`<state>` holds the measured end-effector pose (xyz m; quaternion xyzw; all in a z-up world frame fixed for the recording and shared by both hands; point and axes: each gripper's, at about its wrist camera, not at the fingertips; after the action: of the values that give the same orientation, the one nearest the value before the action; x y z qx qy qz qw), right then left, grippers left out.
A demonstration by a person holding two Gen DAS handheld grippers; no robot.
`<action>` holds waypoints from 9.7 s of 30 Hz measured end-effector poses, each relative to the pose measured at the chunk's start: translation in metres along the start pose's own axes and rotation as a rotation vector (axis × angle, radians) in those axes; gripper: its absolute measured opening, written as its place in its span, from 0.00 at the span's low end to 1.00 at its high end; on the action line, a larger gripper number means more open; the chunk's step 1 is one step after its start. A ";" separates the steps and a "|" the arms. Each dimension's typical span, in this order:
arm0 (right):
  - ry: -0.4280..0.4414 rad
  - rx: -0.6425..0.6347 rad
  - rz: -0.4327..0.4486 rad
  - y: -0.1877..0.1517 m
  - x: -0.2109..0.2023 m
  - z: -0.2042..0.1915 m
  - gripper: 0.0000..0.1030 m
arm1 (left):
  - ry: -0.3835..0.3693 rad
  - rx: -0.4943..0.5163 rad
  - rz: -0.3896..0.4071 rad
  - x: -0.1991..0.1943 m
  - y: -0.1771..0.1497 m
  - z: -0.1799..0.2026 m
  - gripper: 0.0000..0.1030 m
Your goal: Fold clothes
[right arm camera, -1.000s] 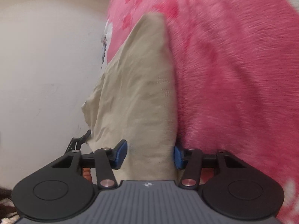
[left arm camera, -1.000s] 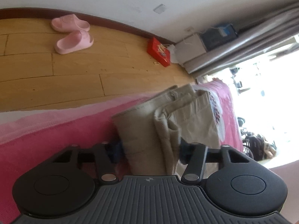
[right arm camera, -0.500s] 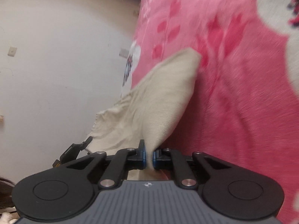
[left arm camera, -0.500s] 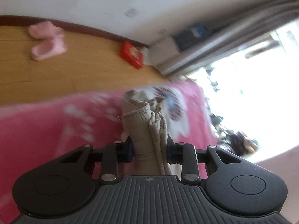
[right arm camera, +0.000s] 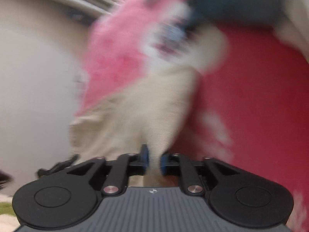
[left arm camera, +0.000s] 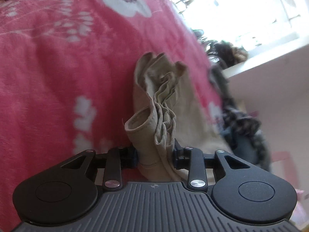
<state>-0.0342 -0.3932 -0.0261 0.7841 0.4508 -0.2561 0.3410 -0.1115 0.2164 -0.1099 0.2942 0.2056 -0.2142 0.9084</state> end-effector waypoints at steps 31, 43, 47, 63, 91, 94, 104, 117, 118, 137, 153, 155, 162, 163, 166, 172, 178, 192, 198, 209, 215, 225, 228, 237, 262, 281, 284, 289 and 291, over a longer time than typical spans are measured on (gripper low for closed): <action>0.278 -0.807 -0.141 -0.037 0.177 -0.351 0.43 | -0.101 0.295 0.026 -0.044 0.040 0.019 0.63; 0.208 -0.658 -0.107 -0.027 0.176 -0.325 0.43 | -0.163 0.357 -0.092 0.027 0.063 0.036 0.61; 0.183 -0.613 -0.095 -0.023 0.173 -0.316 0.43 | -0.176 0.386 -0.110 0.037 0.063 0.044 0.56; 0.219 -0.575 -0.063 -0.014 0.163 -0.318 0.43 | -0.303 0.751 0.019 0.023 0.026 0.103 0.09; 0.110 -0.663 -0.109 0.002 0.173 -0.353 0.43 | -0.340 1.088 0.056 0.009 -0.022 0.120 0.10; 0.085 -0.585 -0.125 0.009 0.174 -0.336 0.43 | -0.322 1.002 0.057 0.014 -0.008 0.112 0.10; 0.033 -0.619 -0.220 -0.023 0.237 -0.320 0.36 | -0.213 0.558 -0.047 0.046 0.050 0.058 0.10; 0.025 -0.532 -0.235 -0.016 0.251 -0.301 0.35 | -0.254 0.194 -0.155 0.086 0.084 0.024 0.40; 0.026 -0.531 -0.235 -0.016 0.251 -0.300 0.35 | -0.257 0.175 -0.157 0.089 0.086 0.023 0.39; 0.081 -0.534 -0.212 -0.020 0.255 -0.309 0.36 | -0.238 0.182 -0.067 0.074 0.104 0.019 0.08; 0.132 -0.615 -0.106 -0.024 0.245 -0.310 0.36 | -0.230 0.229 -0.132 0.036 0.116 0.007 0.34; 0.140 -0.626 -0.090 -0.021 0.233 -0.310 0.36 | -0.234 0.268 -0.179 0.026 0.108 0.013 0.39; 0.117 -0.754 -0.063 -0.028 0.176 -0.306 0.36 | -0.167 0.460 -0.285 0.011 0.071 0.031 0.53; 0.109 -0.780 -0.056 -0.030 0.166 -0.304 0.36 | -0.146 0.490 -0.293 0.012 0.066 0.031 0.52; 0.071 -0.834 0.015 -0.031 0.128 -0.292 0.36 | -0.102 0.558 -0.302 0.015 0.056 0.036 0.51; -0.069 -0.718 0.298 -0.020 0.039 -0.237 0.36 | -0.048 0.651 -0.305 0.013 0.049 0.048 0.48; -0.259 -0.497 0.452 -0.037 -0.016 -0.146 0.36 | 0.036 0.694 -0.317 0.013 0.052 0.063 0.47; -0.196 -0.468 0.456 -0.053 0.006 -0.082 0.29 | 0.049 0.977 -0.279 0.079 0.014 0.130 0.48; -0.188 -0.508 0.370 -0.077 0.047 -0.054 0.28 | 0.095 1.050 -0.297 0.098 -0.001 0.127 0.50; -0.016 -0.092 0.483 -0.018 -0.015 0.009 0.47 | -0.088 1.073 -0.332 0.118 0.005 0.212 0.51; 0.111 0.095 0.338 0.035 0.035 0.040 0.46 | -0.196 1.135 -0.452 0.154 -0.063 0.225 0.51; 0.187 -0.316 0.506 0.039 0.044 -0.001 0.12 | -0.159 1.062 -0.479 0.167 -0.073 0.203 0.50; 0.169 -0.241 0.513 0.035 0.035 0.011 0.14 | -0.160 1.068 -0.478 0.168 -0.074 0.205 0.50; 0.141 -0.108 0.511 0.011 -0.004 0.034 0.22 | -0.160 1.067 -0.475 0.165 -0.070 0.203 0.50; -0.145 -0.912 0.262 -0.148 0.013 -0.065 0.19 | -0.014 1.095 -0.367 0.054 -0.030 0.120 0.52; -0.222 -0.651 0.429 -0.138 0.011 -0.082 0.20 | 0.051 1.093 -0.193 0.037 -0.004 0.108 0.51; -0.251 -0.650 0.458 -0.135 0.009 -0.082 0.20 | 0.083 1.080 -0.181 0.041 0.000 0.103 0.51; -0.281 -0.598 0.403 -0.135 0.025 -0.065 0.19 | 0.131 0.979 -0.188 0.053 0.007 0.079 0.64; -0.284 -0.604 0.400 -0.135 0.025 -0.065 0.19 | 0.143 0.917 -0.188 0.053 0.013 0.075 0.64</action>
<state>-0.1358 -0.2812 -0.0435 0.6776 0.2925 -0.1465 0.6587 -0.0427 0.1652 -0.0754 0.6591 0.1774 -0.3434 0.6452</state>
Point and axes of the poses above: each gripper's, at about its wrist camera, not at the fingertips, and x roughly the way its jaws point, z to its right, y to its top, and after that the axes turned 14 degrees about z, right-handed
